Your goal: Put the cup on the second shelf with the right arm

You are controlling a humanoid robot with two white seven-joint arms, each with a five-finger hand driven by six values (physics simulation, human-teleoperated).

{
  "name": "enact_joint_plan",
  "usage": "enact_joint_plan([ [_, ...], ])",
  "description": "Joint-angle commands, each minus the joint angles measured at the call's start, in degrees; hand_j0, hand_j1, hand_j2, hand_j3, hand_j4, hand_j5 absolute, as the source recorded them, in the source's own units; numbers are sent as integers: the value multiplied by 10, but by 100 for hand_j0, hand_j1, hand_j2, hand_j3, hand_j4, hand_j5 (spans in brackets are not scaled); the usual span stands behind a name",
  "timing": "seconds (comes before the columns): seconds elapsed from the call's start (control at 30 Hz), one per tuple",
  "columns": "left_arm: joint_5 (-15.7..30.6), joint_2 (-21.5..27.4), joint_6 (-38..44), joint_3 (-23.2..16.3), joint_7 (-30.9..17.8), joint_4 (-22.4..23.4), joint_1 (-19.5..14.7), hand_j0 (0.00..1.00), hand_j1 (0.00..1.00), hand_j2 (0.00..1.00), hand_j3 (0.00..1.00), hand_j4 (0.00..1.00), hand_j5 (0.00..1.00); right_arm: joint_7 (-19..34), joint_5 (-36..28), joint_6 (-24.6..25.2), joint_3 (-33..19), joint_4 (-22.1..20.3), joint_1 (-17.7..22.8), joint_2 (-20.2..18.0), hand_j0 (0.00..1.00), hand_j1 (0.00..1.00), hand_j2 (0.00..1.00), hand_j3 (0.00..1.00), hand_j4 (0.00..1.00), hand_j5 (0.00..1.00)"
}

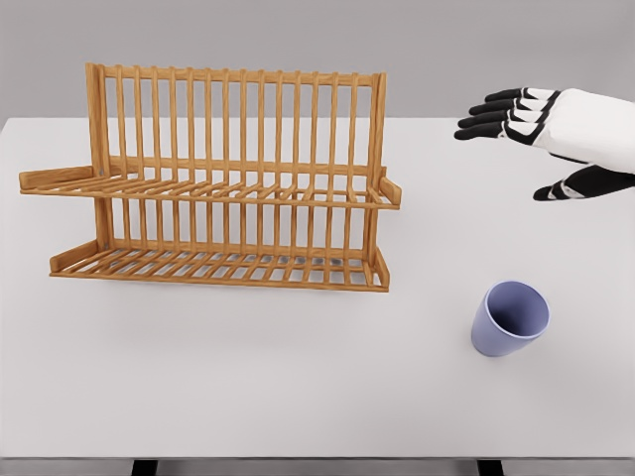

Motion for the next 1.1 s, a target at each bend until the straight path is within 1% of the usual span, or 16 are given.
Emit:
enact_joint_plan([
  [0.0,0,0,0,0,0,0,0,100,100,100,100,100,100,0,-2,1,-2,0,1,-1,100,100,100,100,100,100],
  [0.2,0,0,-1,0,0,0,0,100,100,100,100,100,100,10,-4,1,-18,-2,3,-11,100,100,100,100,100,100],
  [0.23,0,0,0,0,0,0,0,100,100,100,100,100,100,52,-32,1,-19,-1,12,-11,100,100,100,100,100,100],
  [0.27,0,0,0,0,0,0,0,100,100,100,100,100,100,121,-119,1,-19,0,29,-18,100,100,100,100,100,100],
  [0.3,0,0,-1,1,0,0,0,100,100,100,100,100,100,150,-174,1,-19,0,38,-33,100,100,100,100,100,100],
  [0.33,0,0,-1,1,0,0,0,100,100,100,100,100,100,152,-201,1,-18,0,40,-48,100,100,100,100,100,100],
  [0.37,0,0,-1,0,0,0,0,100,100,100,100,100,100,152,-215,1,-17,-1,50,-57,100,100,100,100,100,100],
  [0.4,0,0,-1,0,0,0,0,100,100,100,100,100,100,153,-246,1,-19,-1,62,-65,100,100,100,100,100,100],
  [0.43,0,0,0,0,0,0,0,100,100,100,100,100,100,153,-266,1,-19,0,64,-75,100,100,100,100,100,100],
  [0.53,0,0,0,1,0,0,0,100,100,100,100,100,100,153,-296,1,-14,-2,67,-91,100,100,100,100,100,100],
  [0.63,0,0,-1,1,0,0,-1,100,100,100,100,100,100,153,-333,1,-18,-2,105,-97,100,100,100,100,100,100],
  [0.77,0,0,0,0,0,0,0,100,100,100,100,100,100,153,-345,1,-17,-2,119,-98,100,100,100,100,100,100],
  [0.8,-1,0,-1,0,0,0,0,100,100,100,100,100,100,185,-371,1,-19,0,142,-105,100,100,100,100,100,100],
  [0.87,0,0,0,0,0,0,0,100,100,100,100,100,100,185,-393,1,-19,0,143,-106,100,100,100,100,100,100],
  [1.0,-1,0,-1,0,0,0,0,100,100,100,100,100,100,185,-383,1,-18,1,162,-104,100,100,100,100,100,100],
  [1.07,-1,0,-1,0,0,0,0,100,100,100,100,100,100,185,-383,1,-18,1,162,-104,100,100,100,100,100,100],
])
